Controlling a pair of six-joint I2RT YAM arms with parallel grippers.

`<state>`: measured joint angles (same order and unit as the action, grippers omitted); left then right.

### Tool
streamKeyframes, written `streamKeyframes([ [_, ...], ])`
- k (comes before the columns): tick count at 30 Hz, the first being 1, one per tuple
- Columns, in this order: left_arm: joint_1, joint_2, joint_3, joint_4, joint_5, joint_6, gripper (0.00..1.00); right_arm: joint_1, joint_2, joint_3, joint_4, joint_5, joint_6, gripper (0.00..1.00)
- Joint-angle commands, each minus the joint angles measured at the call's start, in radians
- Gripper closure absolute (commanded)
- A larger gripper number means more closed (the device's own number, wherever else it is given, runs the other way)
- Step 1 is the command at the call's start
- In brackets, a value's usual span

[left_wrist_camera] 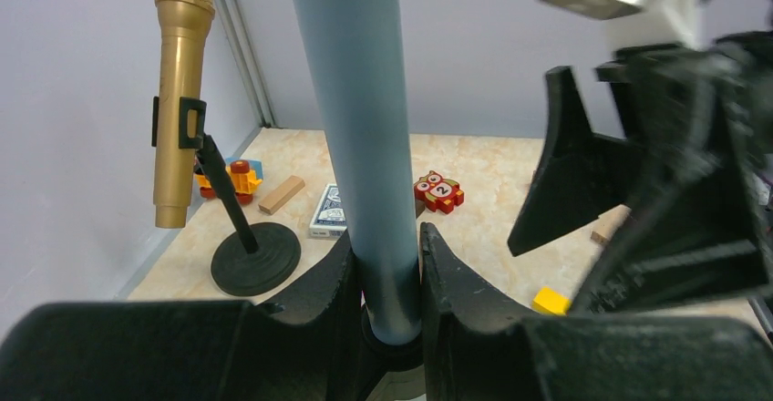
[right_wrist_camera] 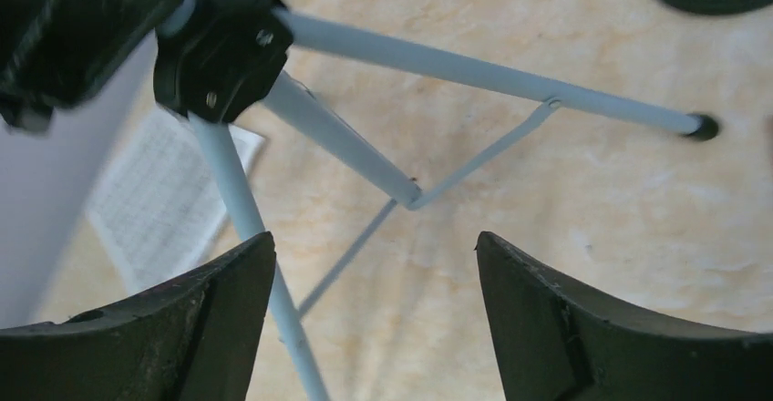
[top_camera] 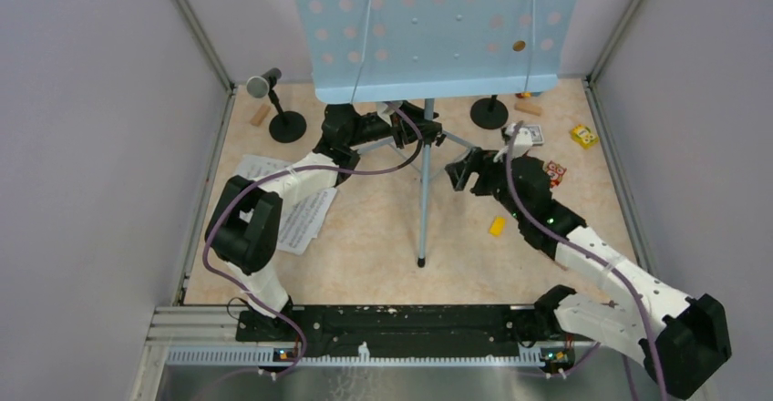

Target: Pack up the instrument practice props

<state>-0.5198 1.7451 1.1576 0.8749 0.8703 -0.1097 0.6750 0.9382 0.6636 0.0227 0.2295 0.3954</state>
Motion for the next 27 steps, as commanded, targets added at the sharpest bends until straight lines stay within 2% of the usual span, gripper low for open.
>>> streamKeyframes([
  [1,-0.008,0.022,-0.013,-0.084,0.043,0.137,1.0,-0.196,0.027,0.017,0.113,-0.413,0.463,0.23],
  [5,-0.008,0.02,-0.012,-0.088,0.042,0.14,1.0,-0.273,0.074,-0.035,0.3,-0.549,0.748,0.3],
  [10,-0.009,0.023,-0.01,-0.09,0.039,0.136,1.0,-0.276,0.137,-0.094,0.537,-0.557,1.068,0.34],
  [15,-0.009,0.02,-0.01,-0.09,0.04,0.137,1.0,-0.276,0.185,-0.049,0.53,-0.515,1.074,0.43],
  [27,-0.011,0.019,-0.009,-0.093,0.035,0.14,1.0,-0.299,0.304,-0.011,0.662,-0.497,1.082,0.68],
])
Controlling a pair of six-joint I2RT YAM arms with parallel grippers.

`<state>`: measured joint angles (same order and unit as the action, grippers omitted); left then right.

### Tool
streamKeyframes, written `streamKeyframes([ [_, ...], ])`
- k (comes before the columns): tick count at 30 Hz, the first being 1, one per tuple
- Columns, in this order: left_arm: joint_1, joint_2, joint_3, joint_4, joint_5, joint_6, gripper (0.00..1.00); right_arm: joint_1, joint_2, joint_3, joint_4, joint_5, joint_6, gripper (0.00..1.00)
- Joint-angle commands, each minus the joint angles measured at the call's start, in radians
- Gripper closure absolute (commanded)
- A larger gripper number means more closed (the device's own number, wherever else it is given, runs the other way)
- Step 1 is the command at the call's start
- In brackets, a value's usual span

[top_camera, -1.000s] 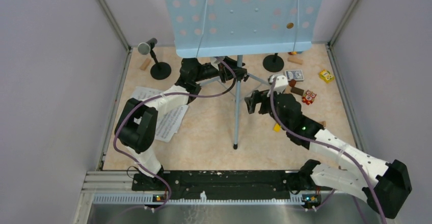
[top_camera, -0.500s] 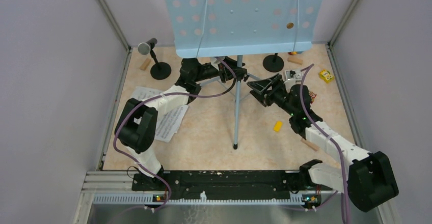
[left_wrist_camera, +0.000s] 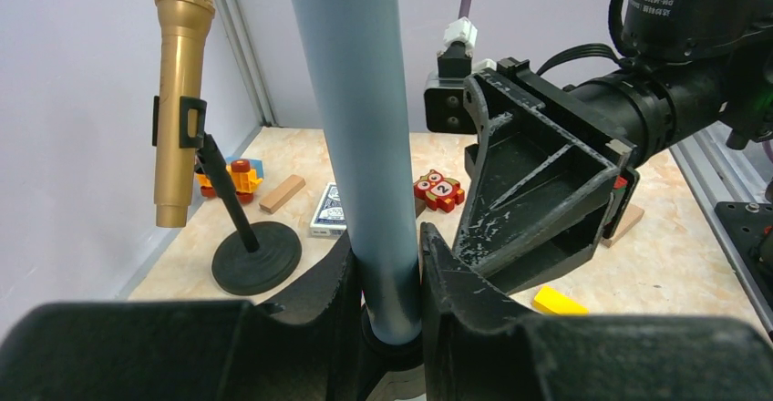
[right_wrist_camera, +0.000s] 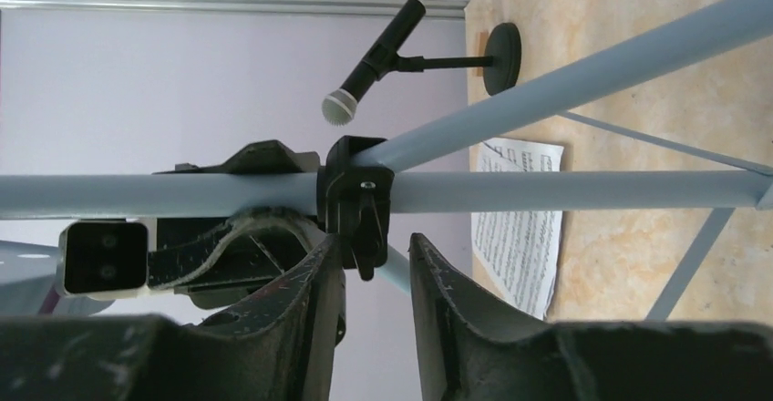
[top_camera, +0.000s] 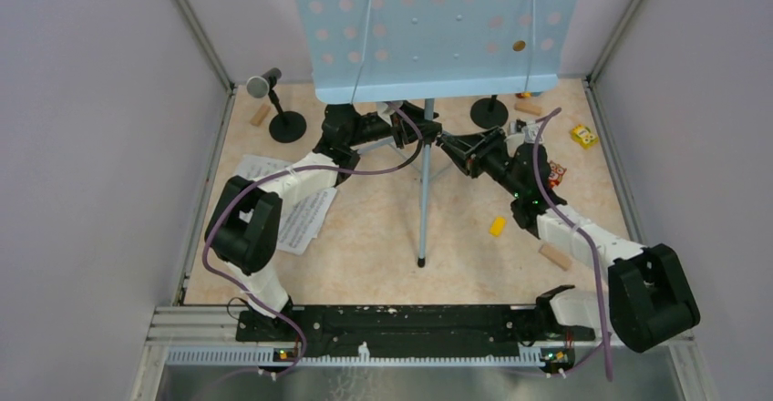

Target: Pack up the instrument practice props

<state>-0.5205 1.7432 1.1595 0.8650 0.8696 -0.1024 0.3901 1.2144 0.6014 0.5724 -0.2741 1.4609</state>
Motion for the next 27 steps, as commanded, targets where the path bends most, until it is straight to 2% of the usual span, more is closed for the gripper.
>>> streamKeyframes([
  [1,-0.01,0.021,-0.011,-0.085,0.037,0.132,1.0,-0.016,0.041,0.056,0.125,0.006,0.018,0.7],
  [6,-0.01,0.018,-0.011,-0.091,0.035,0.142,1.0,-0.02,0.108,0.073,0.195,-0.042,0.021,0.82],
  [9,-0.01,0.018,-0.011,-0.094,0.035,0.145,1.0,-0.02,0.146,0.074,0.24,-0.074,0.018,1.0],
  [12,-0.01,0.016,-0.011,-0.099,0.034,0.15,1.0,-0.021,0.158,0.073,0.275,-0.116,-0.069,1.0],
  [18,-0.01,0.017,-0.01,-0.097,0.037,0.146,1.0,-0.015,0.11,0.094,0.229,-0.212,-0.563,1.0],
  [24,-0.013,0.015,-0.011,-0.098,0.038,0.151,1.0,0.005,0.035,0.107,0.067,-0.341,-1.077,1.0],
  [27,-0.013,0.013,-0.014,-0.098,0.033,0.155,1.0,0.083,-0.016,0.103,-0.084,-0.322,-1.484,1.0],
])
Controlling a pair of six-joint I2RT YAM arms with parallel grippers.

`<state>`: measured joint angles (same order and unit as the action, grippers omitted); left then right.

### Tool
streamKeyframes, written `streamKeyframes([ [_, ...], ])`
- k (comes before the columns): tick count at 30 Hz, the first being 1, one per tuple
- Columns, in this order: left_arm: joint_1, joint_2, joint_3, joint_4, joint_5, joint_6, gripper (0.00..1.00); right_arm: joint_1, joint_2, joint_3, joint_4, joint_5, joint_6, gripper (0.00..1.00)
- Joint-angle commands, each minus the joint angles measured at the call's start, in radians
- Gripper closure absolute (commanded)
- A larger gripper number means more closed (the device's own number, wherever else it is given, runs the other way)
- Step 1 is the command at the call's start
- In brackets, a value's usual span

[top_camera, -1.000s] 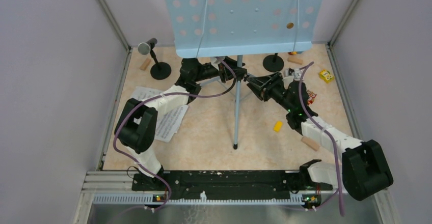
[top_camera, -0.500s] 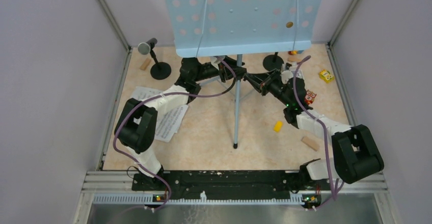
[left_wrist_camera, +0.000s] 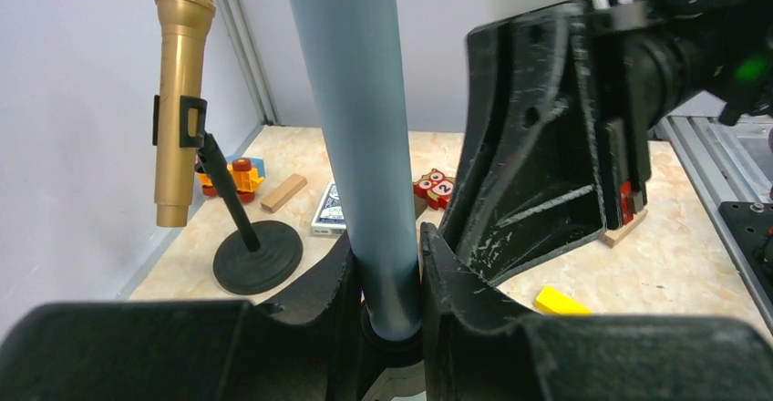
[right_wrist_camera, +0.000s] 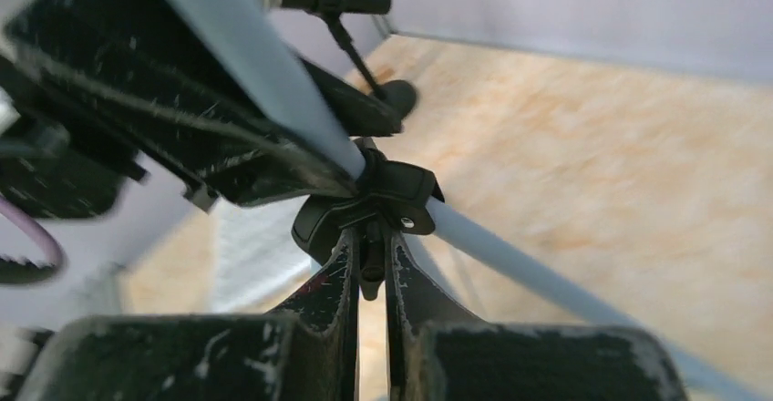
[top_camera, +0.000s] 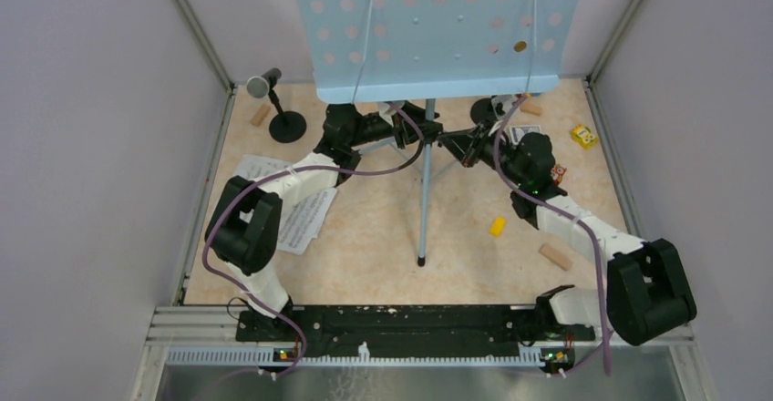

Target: Pack up the instrument practice props

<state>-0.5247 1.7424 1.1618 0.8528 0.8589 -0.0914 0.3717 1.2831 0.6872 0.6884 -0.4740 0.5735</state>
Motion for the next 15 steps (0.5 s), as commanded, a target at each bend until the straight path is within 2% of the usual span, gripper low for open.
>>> streamKeyframes([
  [1,-0.009,0.014,-0.016,-0.086,0.042,0.145,1.0,0.143,-0.103,0.016,-0.26,-0.087,-0.742,1.0],
  [4,-0.011,0.015,-0.015,-0.088,0.044,0.146,1.0,0.247,-0.121,0.023,-0.42,0.035,-1.099,0.97],
  [11,-0.014,0.015,-0.015,-0.096,0.046,0.154,1.0,0.395,-0.12,0.083,-0.777,0.248,-1.733,1.0],
  [15,-0.014,0.013,-0.016,-0.102,0.042,0.161,1.0,0.448,-0.123,0.074,-0.843,0.401,-1.978,1.0],
])
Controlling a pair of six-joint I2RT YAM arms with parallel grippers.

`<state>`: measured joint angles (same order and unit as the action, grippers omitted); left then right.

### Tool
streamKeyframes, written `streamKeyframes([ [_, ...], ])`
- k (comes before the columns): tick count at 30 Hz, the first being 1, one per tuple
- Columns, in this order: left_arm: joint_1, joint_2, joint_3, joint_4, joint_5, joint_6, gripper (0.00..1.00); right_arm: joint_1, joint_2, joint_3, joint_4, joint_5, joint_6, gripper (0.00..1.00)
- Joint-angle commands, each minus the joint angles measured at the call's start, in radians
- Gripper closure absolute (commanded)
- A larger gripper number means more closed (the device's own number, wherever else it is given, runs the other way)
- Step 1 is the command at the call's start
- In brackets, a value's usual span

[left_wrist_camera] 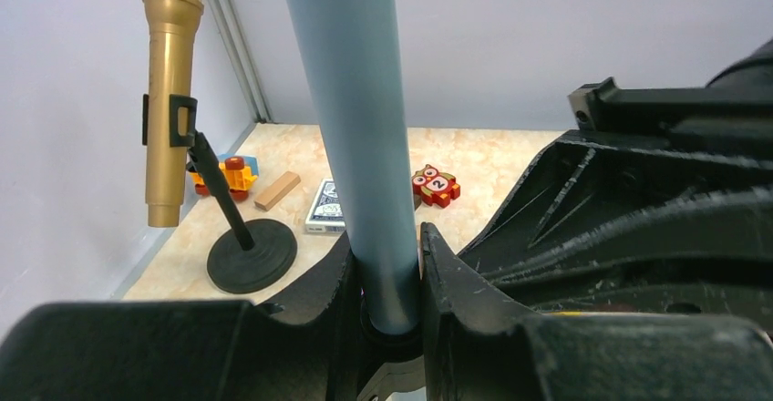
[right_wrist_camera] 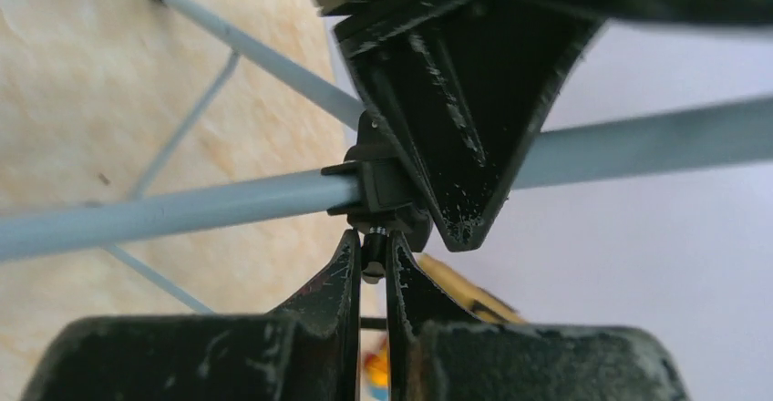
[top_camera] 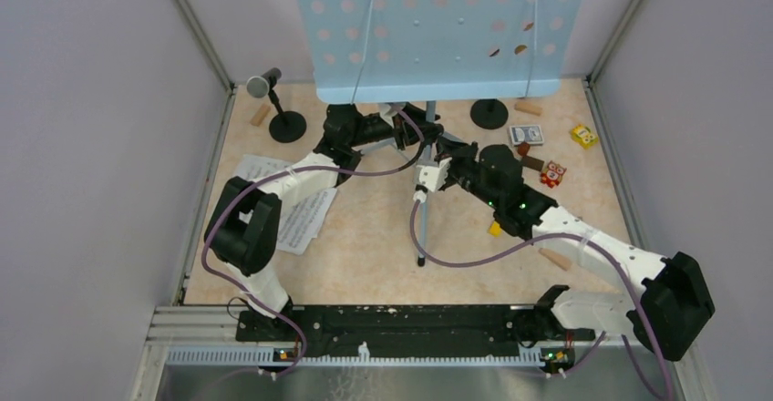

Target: Pack up the instrument practice props

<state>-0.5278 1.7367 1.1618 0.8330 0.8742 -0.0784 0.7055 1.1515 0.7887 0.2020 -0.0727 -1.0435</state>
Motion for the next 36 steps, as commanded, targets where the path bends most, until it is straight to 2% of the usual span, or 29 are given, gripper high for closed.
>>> streamKeyframes([
  [1,-0.012,0.02,-0.015,-0.081,0.028,0.149,1.0,0.135,0.011,-0.039,-0.352,0.052,-0.421,1.0],
  [6,-0.012,0.021,-0.013,-0.082,0.031,0.149,1.0,0.199,0.044,-0.131,-0.233,0.35,-0.671,1.0],
  [10,-0.012,0.021,-0.014,-0.082,0.034,0.152,1.0,0.217,0.051,-0.178,-0.083,0.435,-0.743,1.0],
  [12,-0.012,0.02,-0.015,-0.084,0.035,0.151,1.0,0.217,0.033,-0.207,0.059,0.42,-0.718,0.88],
  [16,-0.012,0.018,-0.017,-0.087,0.032,0.161,1.0,0.223,-0.043,-0.25,0.27,0.382,-0.539,0.48],
  [18,-0.012,0.018,-0.018,-0.089,0.03,0.164,1.0,0.234,-0.111,-0.275,0.336,0.381,-0.407,0.37],
  [21,-0.012,0.019,-0.015,-0.09,0.035,0.163,1.0,0.237,-0.25,-0.299,0.353,0.384,-0.041,0.28],
  [25,-0.012,0.025,-0.013,-0.086,0.037,0.156,1.0,0.235,-0.391,-0.421,0.465,0.428,0.436,0.26],
  [27,-0.014,0.028,-0.01,-0.086,0.044,0.15,1.0,0.233,-0.423,-0.449,0.469,0.545,0.676,0.24],
  [28,-0.014,0.028,-0.01,-0.083,0.047,0.149,1.0,0.233,-0.431,-0.441,0.447,0.617,0.823,0.21],
  [30,-0.016,0.028,-0.011,-0.083,0.047,0.147,1.0,0.224,-0.427,-0.376,0.265,0.745,1.037,0.13],
  [32,-0.018,0.029,-0.01,-0.085,0.045,0.149,1.0,0.179,-0.401,-0.281,0.06,0.769,1.222,0.03],
  [33,-0.019,0.028,-0.01,-0.085,0.046,0.149,1.0,0.139,-0.384,-0.229,-0.03,0.714,1.314,0.01],
  [36,-0.021,0.028,-0.008,-0.086,0.047,0.149,1.0,-0.086,-0.316,-0.107,-0.192,0.358,1.529,0.01],
])
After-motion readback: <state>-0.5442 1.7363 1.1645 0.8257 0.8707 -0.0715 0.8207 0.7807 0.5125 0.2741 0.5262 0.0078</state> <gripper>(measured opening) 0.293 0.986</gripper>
